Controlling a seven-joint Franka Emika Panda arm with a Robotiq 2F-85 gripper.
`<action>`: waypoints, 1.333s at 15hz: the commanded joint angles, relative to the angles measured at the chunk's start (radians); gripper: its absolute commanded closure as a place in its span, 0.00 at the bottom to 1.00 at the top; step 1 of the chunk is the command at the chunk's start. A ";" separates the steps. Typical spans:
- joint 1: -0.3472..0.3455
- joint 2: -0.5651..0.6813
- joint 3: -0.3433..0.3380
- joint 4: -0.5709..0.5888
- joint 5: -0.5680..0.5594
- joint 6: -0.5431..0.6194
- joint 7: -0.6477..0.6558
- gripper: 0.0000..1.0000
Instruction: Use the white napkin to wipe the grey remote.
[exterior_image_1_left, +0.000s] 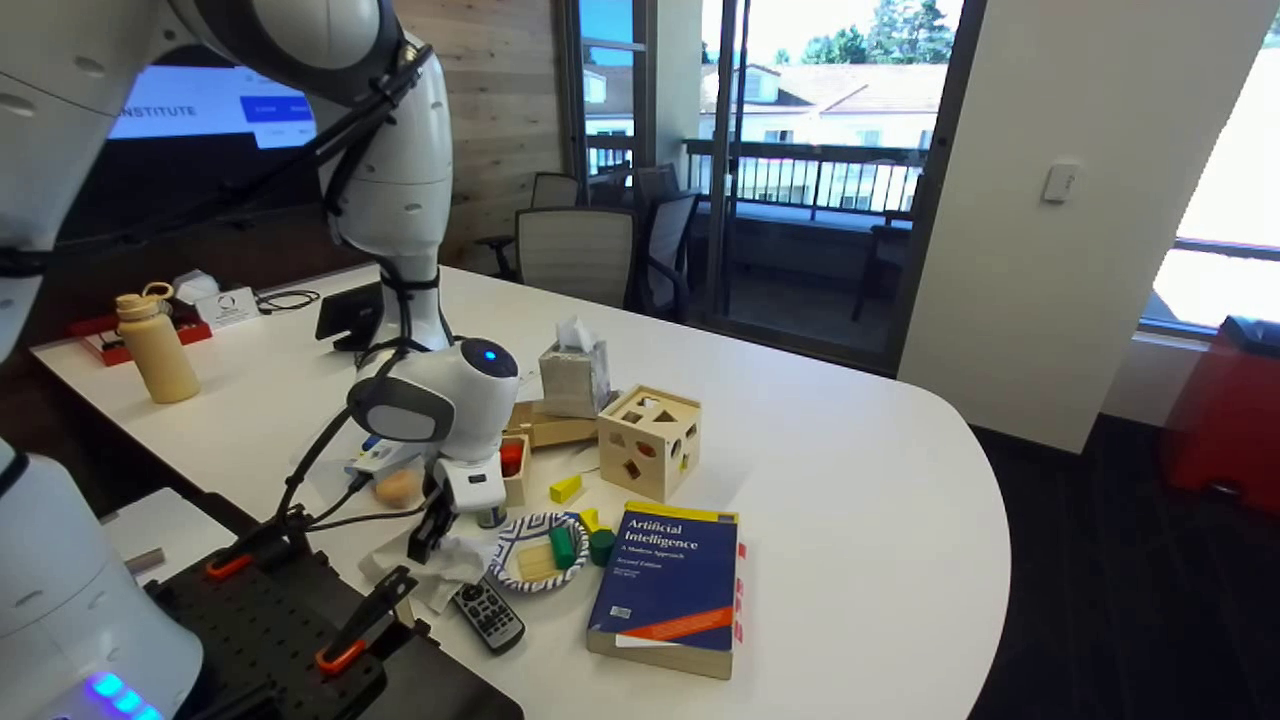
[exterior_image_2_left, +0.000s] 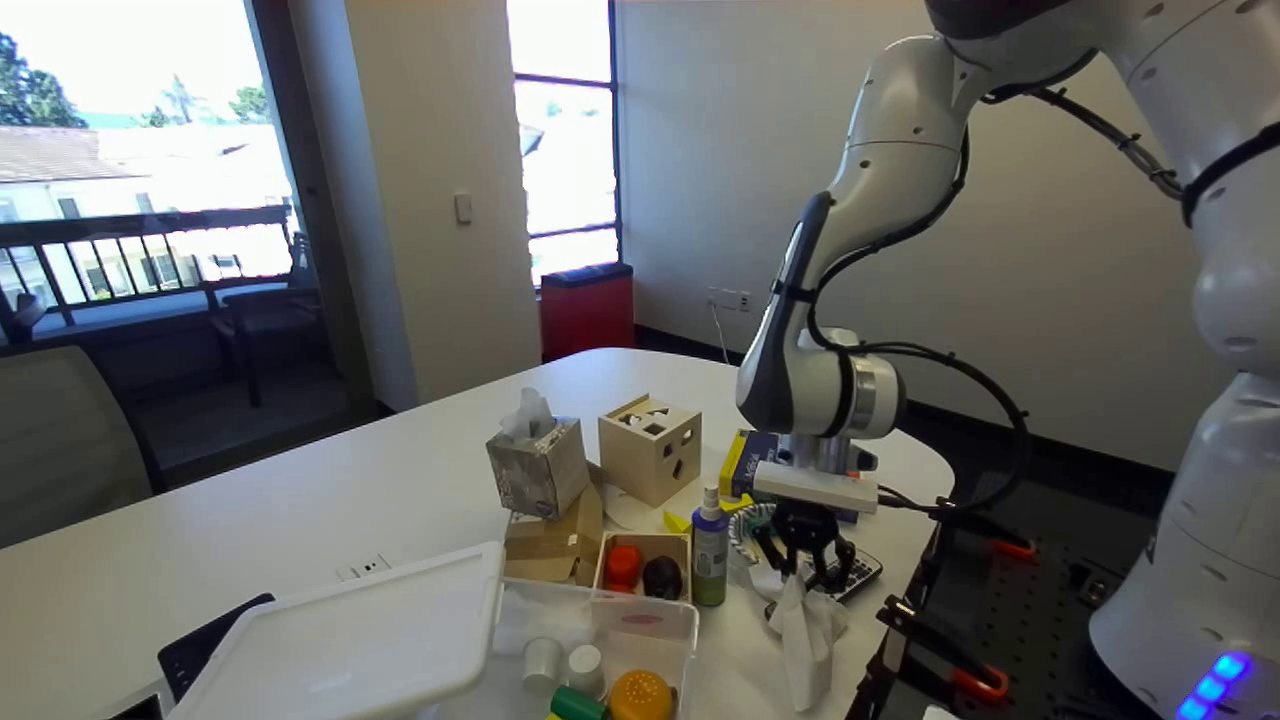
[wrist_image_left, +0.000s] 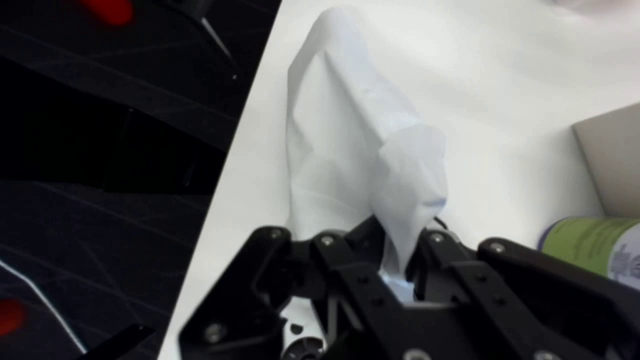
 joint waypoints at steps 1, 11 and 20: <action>0.095 -0.055 -0.077 -0.061 0.001 0.039 0.075 0.99; 0.341 -0.115 -0.297 -0.123 0.010 0.163 0.208 0.99; 0.664 -0.055 -0.583 -0.110 0.015 0.243 0.311 0.99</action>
